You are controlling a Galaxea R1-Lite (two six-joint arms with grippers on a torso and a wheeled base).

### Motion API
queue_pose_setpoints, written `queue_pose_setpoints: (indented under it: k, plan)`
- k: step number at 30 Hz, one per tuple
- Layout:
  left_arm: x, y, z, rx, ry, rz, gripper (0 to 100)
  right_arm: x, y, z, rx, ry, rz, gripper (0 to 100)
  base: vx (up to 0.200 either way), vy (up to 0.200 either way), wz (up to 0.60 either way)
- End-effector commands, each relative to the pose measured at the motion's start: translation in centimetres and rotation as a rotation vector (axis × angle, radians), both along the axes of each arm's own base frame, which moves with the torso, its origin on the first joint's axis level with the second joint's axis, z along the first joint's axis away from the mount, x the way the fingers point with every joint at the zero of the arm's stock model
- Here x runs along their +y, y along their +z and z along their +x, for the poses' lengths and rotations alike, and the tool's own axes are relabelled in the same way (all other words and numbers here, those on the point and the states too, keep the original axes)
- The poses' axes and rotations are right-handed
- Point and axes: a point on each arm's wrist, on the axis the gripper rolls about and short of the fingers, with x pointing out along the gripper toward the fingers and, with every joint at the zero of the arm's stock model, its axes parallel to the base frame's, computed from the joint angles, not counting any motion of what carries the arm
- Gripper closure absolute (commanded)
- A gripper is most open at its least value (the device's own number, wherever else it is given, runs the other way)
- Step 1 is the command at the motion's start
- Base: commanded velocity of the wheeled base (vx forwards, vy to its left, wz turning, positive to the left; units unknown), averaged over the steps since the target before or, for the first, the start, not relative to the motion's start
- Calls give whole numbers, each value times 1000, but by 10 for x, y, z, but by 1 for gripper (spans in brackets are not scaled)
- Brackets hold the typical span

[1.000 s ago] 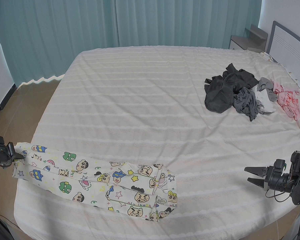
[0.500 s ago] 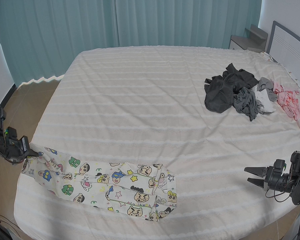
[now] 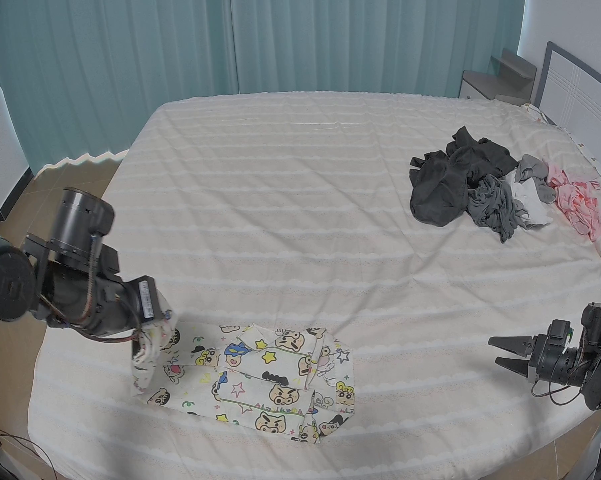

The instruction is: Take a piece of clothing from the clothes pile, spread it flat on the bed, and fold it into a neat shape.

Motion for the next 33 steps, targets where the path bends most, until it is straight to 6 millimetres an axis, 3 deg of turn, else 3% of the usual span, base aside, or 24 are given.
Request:
queue_pose_setpoints:
  k: [1,3,8,17,25,26,33]
  plan:
    - [-92,-24,-12,-27,-100,53,100,1,-3,-5,22,8,-5,0,0,0,0]
    - [-118,-32,-14,-29,-126,40,100,3,-4,-6,37,15,-2,0,0,0,0]
    - [-144,-35,-14,-39,-122,13,100,2,-5,-6,33,22,-13,0,0,0,0]
    - [-177,-46,-22,-66,-162,-68,100,3,-5,-6,32,24,-14,0,0,0,0]
    - [-191,-58,-19,-71,-177,-67,100,3,-5,-6,33,26,-14,0,0,0,0]
    - [-192,-59,-18,-73,-175,-68,0,3,-5,-6,32,26,-14,0,0,0,0]
    - [-193,-58,-17,-83,-172,-76,0,3,-5,-6,32,26,-15,0,0,0,0]
